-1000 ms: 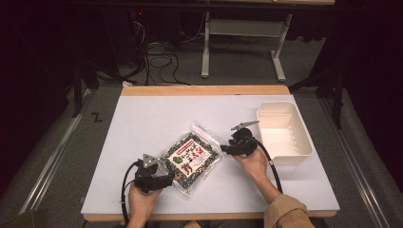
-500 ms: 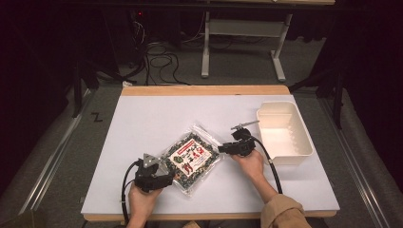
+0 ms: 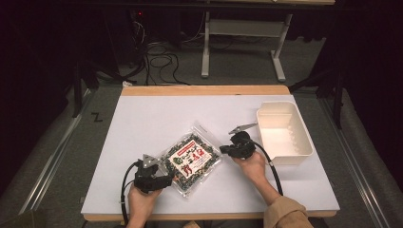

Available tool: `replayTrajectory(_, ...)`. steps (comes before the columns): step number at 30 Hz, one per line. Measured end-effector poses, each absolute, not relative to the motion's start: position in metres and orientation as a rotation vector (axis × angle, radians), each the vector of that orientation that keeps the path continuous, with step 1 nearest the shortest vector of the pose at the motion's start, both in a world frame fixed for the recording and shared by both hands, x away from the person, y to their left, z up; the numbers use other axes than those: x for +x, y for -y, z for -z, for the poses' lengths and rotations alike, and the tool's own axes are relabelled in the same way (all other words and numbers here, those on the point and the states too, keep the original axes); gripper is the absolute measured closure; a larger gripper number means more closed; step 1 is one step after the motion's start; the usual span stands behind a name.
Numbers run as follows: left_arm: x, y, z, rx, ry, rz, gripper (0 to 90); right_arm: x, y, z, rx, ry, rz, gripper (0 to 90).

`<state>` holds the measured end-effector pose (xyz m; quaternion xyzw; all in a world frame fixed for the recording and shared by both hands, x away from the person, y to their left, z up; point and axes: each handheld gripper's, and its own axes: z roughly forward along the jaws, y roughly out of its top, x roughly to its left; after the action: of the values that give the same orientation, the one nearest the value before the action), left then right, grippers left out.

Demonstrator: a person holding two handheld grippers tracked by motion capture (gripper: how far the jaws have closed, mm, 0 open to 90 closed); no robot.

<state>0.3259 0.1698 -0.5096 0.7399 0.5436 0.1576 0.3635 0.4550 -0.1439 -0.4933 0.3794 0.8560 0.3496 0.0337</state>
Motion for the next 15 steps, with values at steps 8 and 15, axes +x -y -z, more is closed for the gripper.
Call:
replayTrajectory(8, 0.325, -0.173, 0.511, 1.894, -1.409, -0.392, 31.2, 0.446, 0.144, 0.485, 1.077, -2.603, -1.097, 89.7)
replayTrajectory(15, 0.325, -0.173, 0.510, 1.877, -1.402, -0.390, 30.5, 0.439, 0.154, 0.465, 1.041, -2.589, -1.175, 90.0)
